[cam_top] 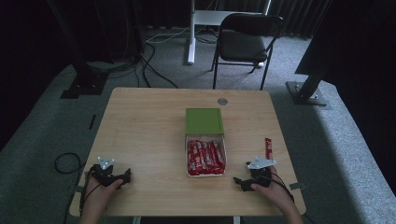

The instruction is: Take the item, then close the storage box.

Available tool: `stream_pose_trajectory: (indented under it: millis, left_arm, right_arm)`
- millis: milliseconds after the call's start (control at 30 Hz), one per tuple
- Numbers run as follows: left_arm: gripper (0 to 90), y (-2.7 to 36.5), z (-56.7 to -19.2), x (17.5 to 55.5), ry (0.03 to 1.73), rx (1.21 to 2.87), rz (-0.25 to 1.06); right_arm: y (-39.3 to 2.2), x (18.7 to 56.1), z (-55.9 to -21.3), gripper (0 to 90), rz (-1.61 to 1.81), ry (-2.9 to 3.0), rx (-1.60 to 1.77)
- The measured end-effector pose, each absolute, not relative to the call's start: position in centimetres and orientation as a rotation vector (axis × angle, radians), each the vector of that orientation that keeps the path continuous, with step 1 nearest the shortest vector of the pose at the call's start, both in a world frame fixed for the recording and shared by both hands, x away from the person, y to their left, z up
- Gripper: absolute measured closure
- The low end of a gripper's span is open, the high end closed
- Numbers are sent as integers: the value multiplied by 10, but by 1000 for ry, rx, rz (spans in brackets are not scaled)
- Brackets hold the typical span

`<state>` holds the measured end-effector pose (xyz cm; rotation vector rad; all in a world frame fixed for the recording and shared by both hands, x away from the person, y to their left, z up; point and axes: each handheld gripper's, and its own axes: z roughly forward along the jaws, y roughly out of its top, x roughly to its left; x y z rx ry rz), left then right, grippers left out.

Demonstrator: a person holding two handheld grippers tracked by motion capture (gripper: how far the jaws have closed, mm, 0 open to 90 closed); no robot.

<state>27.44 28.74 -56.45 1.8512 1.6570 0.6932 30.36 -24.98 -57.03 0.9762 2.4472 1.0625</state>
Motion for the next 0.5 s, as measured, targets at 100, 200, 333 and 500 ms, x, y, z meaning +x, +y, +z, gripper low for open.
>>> stream_pose_trajectory:
  millis: [100,200,333,500]
  left_arm:
    - [42,287,-564,274,1655,1853,692]
    - [44,286,-564,273,1608,1882,676]
    - [59,282,-563,271,1514,1955,661]
    - [59,270,-561,268,1422,2016,643]
  right_arm:
    - [-250,304,-570,117,1063,2447,977]
    - [-250,303,-570,122,1065,2446,980]
    - [-252,303,-570,128,1092,2432,1013]
    - [-253,301,-565,128,1140,2402,1015]
